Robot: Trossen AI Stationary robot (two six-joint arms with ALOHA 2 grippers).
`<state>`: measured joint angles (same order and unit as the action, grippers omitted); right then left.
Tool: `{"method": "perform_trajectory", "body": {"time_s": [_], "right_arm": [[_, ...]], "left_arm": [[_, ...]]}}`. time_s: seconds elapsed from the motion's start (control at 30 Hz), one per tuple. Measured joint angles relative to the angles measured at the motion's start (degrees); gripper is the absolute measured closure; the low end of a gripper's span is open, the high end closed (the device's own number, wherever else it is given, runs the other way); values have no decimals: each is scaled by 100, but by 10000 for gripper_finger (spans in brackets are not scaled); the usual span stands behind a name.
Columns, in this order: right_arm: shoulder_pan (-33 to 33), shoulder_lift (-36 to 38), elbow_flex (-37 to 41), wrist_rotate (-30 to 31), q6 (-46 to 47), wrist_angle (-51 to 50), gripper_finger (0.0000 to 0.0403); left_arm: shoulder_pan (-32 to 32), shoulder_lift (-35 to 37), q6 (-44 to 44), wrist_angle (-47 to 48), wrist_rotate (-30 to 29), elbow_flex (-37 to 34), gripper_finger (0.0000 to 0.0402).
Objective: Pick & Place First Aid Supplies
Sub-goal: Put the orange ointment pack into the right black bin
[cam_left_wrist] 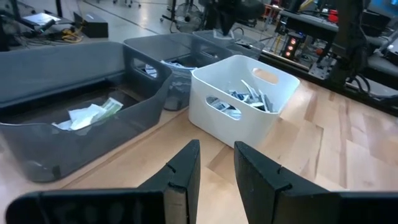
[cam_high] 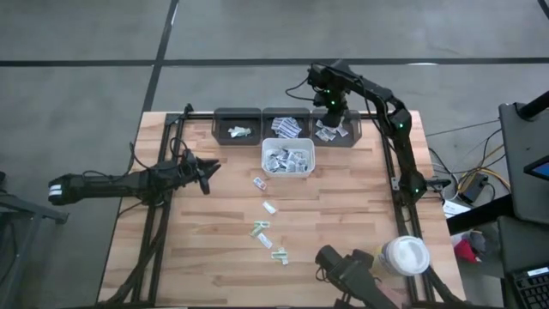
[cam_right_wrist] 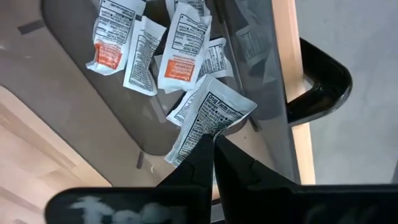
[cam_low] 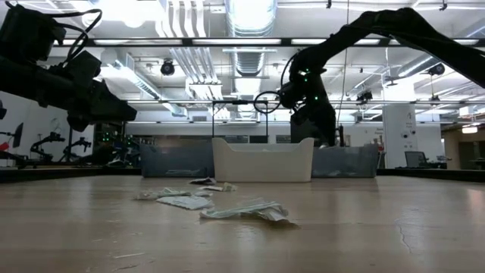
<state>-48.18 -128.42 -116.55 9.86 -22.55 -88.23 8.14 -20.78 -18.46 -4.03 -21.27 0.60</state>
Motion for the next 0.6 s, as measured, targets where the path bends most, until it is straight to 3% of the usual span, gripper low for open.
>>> {"method": "perform_trajectory", "body": {"time_s": [0.2, 0.5, 0.6], "right_arm": [[0, -2, 112, -161, 9, 15, 382], [18, 9, 108, -306, 100, -44, 325], [52, 126, -144, -666, 404, -177, 318]], "left_arm": [[0, 0, 48, -4, -213, 0, 307], [0, 0, 68, -4, -239, 0, 307], [-1, 0, 70, -4, -241, 0, 307]]}}
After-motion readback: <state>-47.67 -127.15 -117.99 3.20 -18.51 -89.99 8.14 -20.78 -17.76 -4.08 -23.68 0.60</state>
